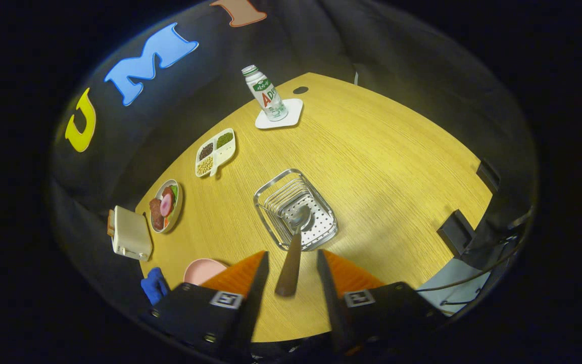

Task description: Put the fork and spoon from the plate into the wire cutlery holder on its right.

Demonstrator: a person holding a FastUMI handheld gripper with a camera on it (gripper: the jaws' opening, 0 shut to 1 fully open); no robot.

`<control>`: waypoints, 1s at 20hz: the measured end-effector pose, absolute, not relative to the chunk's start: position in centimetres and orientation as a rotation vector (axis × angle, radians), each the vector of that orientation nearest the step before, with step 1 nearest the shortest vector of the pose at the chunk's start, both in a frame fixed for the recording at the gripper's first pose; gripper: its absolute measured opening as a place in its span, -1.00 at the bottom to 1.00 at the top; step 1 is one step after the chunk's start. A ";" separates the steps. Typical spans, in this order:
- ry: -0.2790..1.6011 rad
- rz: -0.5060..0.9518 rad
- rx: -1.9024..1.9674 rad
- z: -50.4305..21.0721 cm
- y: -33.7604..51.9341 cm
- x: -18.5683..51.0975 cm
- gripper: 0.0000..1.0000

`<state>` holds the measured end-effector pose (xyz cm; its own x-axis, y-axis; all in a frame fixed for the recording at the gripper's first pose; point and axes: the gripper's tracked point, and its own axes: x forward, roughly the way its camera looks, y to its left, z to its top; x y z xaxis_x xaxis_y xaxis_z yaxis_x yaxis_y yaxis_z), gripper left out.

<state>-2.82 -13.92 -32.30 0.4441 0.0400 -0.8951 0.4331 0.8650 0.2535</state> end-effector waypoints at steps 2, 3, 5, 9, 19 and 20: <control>1.076 -0.263 0.468 -31.8 -14.6 -2.5 0.99; 1.075 -0.260 0.465 -31.8 -14.5 -2.7 0.97; 1.072 -0.256 0.475 -31.6 -14.3 -2.5 0.97; 1.074 -0.249 0.482 -31.7 -13.9 -2.7 0.97; 1.082 -0.209 0.471 -31.5 -11.7 -2.9 0.96; 1.087 -0.199 0.467 -31.5 -11.3 -3.1 0.96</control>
<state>-3.14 -11.30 -31.51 0.4596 0.0699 -0.8854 0.3793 0.8859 0.2669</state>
